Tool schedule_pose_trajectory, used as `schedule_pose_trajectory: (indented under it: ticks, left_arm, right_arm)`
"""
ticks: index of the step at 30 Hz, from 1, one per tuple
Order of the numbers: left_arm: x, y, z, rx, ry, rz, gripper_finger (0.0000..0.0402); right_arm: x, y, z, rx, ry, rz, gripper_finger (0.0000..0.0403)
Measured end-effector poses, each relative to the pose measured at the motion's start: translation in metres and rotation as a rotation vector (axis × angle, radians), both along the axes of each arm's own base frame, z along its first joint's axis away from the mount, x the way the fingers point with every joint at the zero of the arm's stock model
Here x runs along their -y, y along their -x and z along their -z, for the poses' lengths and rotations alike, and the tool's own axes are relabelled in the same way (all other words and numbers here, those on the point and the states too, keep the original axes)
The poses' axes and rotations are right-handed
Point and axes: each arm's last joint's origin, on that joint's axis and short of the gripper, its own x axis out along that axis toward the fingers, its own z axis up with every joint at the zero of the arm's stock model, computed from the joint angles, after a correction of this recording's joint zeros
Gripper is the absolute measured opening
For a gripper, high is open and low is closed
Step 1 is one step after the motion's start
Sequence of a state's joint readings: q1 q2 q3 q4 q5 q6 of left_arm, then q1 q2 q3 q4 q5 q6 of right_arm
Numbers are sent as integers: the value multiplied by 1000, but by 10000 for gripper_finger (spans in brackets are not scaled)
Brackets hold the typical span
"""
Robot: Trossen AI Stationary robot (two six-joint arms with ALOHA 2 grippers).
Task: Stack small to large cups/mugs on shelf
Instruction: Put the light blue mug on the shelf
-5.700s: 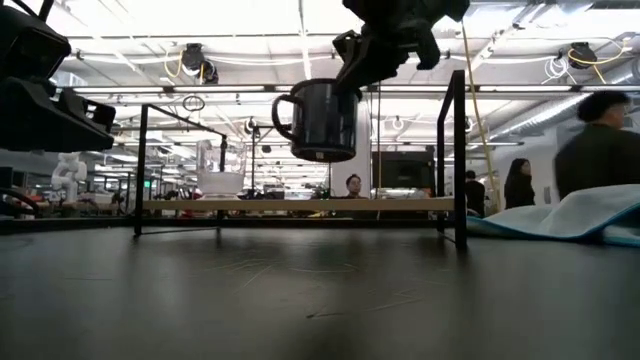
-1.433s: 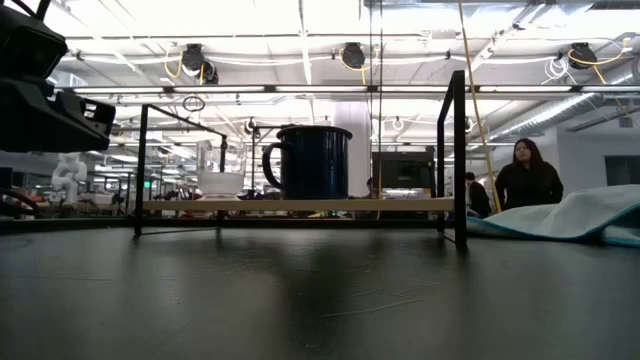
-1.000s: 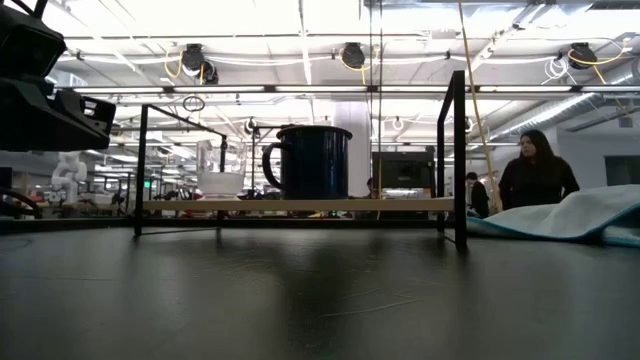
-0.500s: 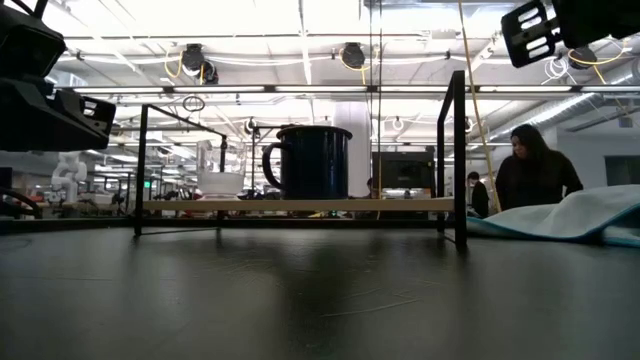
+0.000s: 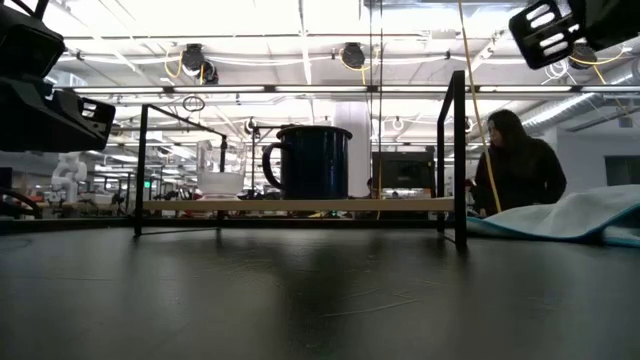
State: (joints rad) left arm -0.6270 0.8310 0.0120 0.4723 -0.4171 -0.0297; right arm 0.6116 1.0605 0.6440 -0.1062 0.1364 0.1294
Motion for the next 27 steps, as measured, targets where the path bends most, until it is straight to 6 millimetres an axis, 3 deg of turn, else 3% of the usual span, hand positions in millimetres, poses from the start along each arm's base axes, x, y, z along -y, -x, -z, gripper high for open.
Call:
schedule_pose_trajectory:
  ticks: [12, 17, 27]
  left_arm:
    - [0, 0, 0, 1, 3, 0, 37]
    - [0, 0, 0, 1, 3, 0, 37]
    - [0, 0, 0, 2, 8, -1, 37]
  right_arm:
    - [-31, -3, -39, -294, 67, 118, 0]
    - [-33, -4, -39, -435, 32, 252, 0]
    - [-38, -7, -31, -613, -125, 311, 7]
